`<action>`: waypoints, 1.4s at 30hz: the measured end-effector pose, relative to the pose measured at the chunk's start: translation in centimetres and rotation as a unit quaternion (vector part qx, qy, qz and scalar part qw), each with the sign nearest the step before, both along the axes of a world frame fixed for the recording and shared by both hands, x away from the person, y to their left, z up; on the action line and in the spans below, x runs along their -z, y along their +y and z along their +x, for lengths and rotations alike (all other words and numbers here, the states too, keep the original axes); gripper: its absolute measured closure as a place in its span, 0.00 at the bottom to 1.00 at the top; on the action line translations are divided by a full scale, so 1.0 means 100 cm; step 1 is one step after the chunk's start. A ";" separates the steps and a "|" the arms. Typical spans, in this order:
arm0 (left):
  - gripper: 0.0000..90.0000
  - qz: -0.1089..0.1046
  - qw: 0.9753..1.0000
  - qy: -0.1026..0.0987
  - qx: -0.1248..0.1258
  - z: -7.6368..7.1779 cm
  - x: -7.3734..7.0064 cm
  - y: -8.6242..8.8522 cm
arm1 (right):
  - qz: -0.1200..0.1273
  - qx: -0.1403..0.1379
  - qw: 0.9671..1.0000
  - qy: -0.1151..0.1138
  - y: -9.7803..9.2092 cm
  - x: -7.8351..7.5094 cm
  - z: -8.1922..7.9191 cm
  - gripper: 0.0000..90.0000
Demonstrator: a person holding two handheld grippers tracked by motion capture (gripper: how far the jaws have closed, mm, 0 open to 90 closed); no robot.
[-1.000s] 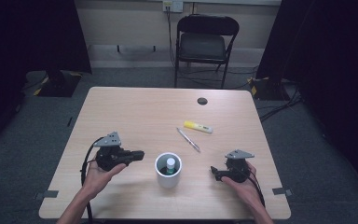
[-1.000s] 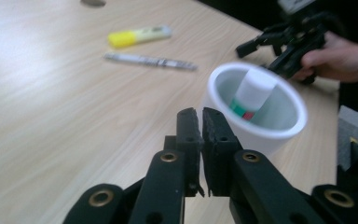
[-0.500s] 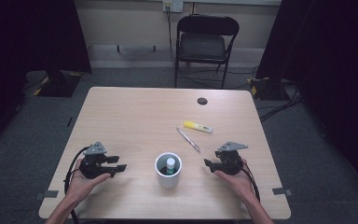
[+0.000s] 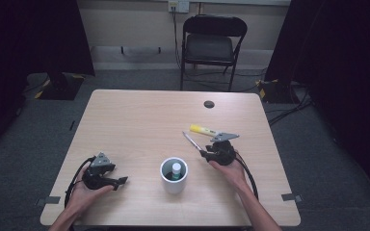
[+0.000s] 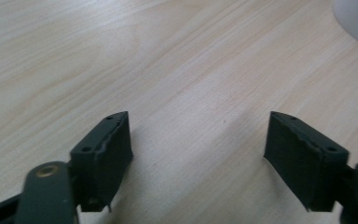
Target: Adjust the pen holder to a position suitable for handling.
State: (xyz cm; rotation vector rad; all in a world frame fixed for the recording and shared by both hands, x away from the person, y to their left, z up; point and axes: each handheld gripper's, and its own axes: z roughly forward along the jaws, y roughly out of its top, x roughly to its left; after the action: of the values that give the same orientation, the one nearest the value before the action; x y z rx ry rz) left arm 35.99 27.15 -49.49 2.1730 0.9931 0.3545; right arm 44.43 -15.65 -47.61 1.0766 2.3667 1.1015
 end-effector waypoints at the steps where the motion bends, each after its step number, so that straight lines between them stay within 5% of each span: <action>1: 0.22 0.010 1.000 -0.013 0.001 -0.001 0.001 -0.002 | -0.004 -0.001 1.000 0.005 0.004 0.001 0.006 0.74; 14: 0.16 -0.002 1.000 -0.030 -0.007 -0.001 0.007 0.000 | -0.020 0.004 0.999 0.026 0.010 0.014 0.026 0.79; 19: 0.16 -0.004 0.999 -0.029 -0.015 0.000 0.007 0.000 | -0.027 0.008 0.999 0.016 0.011 0.015 0.026 0.83; 42: 0.17 -0.003 0.999 -0.031 -0.016 0.002 0.007 0.003 | -0.036 -0.005 0.999 0.030 -0.015 0.012 -0.030 0.84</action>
State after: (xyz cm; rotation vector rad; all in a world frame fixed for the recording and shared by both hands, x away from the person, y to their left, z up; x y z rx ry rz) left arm 36.16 27.45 -50.18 2.1288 0.9949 0.4306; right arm 41.42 -17.11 -48.81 1.0881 2.4409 0.9922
